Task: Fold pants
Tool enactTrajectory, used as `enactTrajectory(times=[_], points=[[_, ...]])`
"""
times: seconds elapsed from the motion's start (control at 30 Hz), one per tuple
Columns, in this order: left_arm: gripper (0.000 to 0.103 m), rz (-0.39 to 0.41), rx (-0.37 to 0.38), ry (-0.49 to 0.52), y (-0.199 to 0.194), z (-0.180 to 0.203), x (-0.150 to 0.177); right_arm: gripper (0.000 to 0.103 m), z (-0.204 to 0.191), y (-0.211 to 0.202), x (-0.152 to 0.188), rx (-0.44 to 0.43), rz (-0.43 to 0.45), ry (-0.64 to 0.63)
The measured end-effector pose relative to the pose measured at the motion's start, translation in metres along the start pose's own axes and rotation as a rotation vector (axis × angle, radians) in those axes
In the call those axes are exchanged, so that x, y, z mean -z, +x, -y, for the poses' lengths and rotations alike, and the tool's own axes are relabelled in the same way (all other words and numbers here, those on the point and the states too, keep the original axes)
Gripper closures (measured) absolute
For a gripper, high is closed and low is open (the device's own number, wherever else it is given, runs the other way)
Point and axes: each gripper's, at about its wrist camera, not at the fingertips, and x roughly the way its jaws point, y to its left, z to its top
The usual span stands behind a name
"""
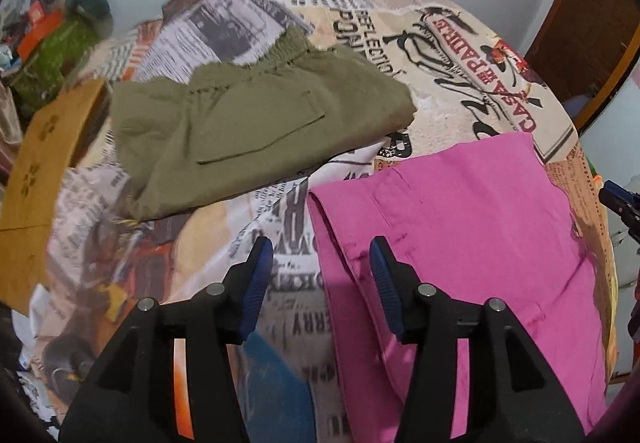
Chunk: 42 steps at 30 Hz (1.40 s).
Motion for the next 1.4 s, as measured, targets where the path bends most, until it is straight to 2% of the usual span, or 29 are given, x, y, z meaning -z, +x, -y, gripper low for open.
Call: enactTrajectory(times=[0.2,0.57,0.63,0.73,0.8,0.87,0.97,1.1,1.27,1.4], points=[[0.053,-0.055,0.046,-0.042,0.032,-0.005,-0.009,0.067,-0.005,0.037,-0.022,-0.019,-0.034,-0.044],[0.053,-0.061,0.043,-0.019,0.054,-0.002,-0.017,0.067,0.003,0.094,-0.047,-0.082,-0.054,0.016],[0.053,-0.06,0.034,-0.004,0.055,0.0,-0.018,0.067,0.003,0.106,-0.048,-0.08,-0.079,0.028],[0.062,-0.055,0.009,0.025,0.057,0.004,-0.019,0.067,0.001,0.118,-0.048,-0.067,-0.091,0.021],[0.073,-0.051,-0.013,0.042,0.057,0.008,-0.019,0.067,0.003,0.118,-0.05,-0.073,-0.079,0.034],[0.075,-0.048,-0.037,0.049,0.058,0.012,-0.019,0.068,0.004,0.118,-0.05,-0.085,-0.079,0.063],[0.084,-0.041,-0.046,0.059,0.058,0.016,-0.018,0.081,0.001,0.117,-0.05,-0.098,-0.077,0.059],[0.09,-0.027,-0.064,0.078,0.058,0.02,-0.017,0.095,-0.007,0.118,-0.05,-0.08,-0.071,0.011],[0.093,-0.004,-0.058,0.078,0.046,0.018,-0.018,0.099,-0.014,0.111,-0.052,-0.046,-0.047,-0.024],[0.093,0.027,-0.043,0.063,0.027,0.016,-0.025,0.099,-0.012,0.093,-0.061,-0.063,-0.002,-0.008]])
